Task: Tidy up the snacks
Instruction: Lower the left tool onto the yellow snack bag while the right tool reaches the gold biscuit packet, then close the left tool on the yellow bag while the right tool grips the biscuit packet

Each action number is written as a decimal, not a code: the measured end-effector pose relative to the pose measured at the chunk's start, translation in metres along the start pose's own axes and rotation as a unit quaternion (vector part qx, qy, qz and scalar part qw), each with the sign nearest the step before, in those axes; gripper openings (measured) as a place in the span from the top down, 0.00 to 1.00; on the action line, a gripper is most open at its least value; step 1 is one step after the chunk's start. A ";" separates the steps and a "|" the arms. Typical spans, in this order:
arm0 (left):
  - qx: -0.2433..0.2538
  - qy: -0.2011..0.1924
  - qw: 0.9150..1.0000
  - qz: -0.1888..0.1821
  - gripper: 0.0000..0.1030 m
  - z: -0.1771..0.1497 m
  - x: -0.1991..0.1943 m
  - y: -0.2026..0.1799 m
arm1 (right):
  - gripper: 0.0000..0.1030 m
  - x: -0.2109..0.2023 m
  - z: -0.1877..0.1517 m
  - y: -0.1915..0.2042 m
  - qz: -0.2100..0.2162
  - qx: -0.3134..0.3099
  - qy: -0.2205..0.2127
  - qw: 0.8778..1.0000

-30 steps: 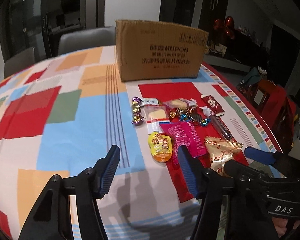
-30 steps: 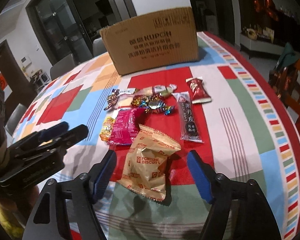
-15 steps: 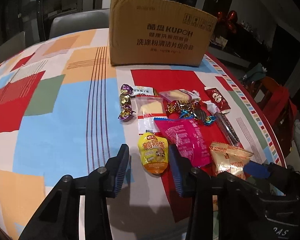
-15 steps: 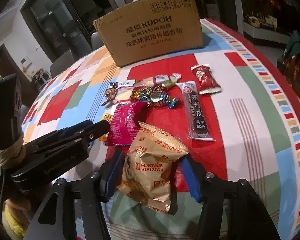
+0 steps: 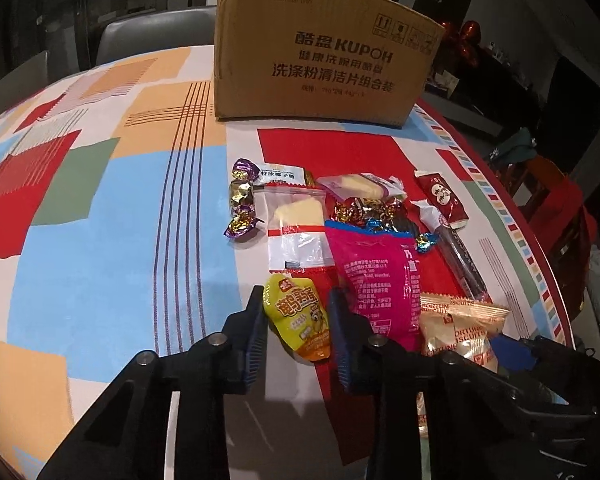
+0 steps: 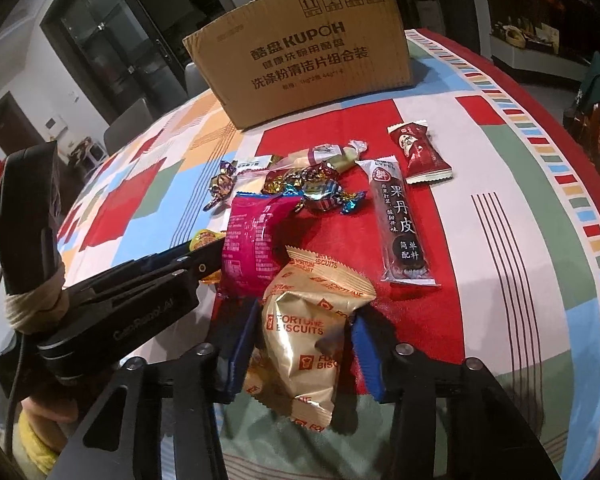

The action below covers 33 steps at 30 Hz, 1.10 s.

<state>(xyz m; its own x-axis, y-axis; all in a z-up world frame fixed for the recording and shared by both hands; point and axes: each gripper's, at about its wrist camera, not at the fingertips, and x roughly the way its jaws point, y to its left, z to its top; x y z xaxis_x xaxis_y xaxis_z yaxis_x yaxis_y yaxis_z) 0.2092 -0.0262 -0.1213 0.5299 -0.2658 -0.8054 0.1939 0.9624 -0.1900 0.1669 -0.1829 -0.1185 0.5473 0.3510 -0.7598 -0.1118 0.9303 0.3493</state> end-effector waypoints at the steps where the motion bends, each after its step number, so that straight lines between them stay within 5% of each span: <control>1: -0.001 -0.002 1.000 -0.003 0.75 0.000 -0.002 0.000 | 0.55 0.000 0.000 -0.001 0.001 0.000 -0.002 1.000; 14: 0.001 -0.022 1.000 0.000 0.78 -0.007 -0.037 -0.003 | 0.56 -0.021 0.000 0.007 -0.001 -0.022 -0.035 0.999; 33: 0.046 -0.111 0.993 -0.009 0.79 0.024 -0.118 -0.039 | 0.56 -0.100 0.043 0.011 -0.011 -0.069 -0.153 0.986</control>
<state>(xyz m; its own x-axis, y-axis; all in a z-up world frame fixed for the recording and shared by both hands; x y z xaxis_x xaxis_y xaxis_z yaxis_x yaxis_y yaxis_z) 0.1588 -0.0333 -0.0060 0.6934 -0.2976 -0.6562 0.2730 0.9513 -0.1430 0.1468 -0.2120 -0.0151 0.7727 0.3015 -0.5585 -0.1973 0.9505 0.2402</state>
